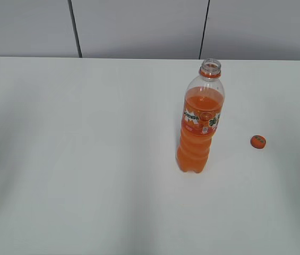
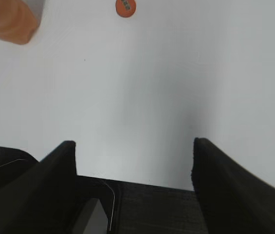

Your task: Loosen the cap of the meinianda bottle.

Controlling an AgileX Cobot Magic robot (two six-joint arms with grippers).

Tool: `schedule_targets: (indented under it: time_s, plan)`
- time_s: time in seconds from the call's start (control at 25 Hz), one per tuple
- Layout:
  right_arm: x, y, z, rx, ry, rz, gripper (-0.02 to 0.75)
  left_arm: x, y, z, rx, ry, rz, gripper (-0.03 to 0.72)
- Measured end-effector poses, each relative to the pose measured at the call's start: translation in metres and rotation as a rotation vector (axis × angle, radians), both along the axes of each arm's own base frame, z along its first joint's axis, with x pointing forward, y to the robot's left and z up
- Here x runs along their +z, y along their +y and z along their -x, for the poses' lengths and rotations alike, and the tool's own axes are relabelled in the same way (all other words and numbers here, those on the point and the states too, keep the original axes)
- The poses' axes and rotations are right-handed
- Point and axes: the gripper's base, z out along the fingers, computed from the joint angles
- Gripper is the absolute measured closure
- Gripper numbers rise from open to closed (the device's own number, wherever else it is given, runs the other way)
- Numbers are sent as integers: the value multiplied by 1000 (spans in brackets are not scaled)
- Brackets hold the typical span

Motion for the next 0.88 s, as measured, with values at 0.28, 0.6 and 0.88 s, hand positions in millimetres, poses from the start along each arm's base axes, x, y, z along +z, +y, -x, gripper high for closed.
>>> schedule_targets:
  time_s: [0.28,0.6,0.88]
  plan:
    - [-26,-6,49,0,-64,-7,186,-6,6,51,-7,-153,50,217]
    - [-49,-8,67,0,-87,-10,186,-29,11,85,-7,-175,56,217]
    - [-60,-9,81,0,-145,-22,186,-42,15,109,-7,-216,63,217]
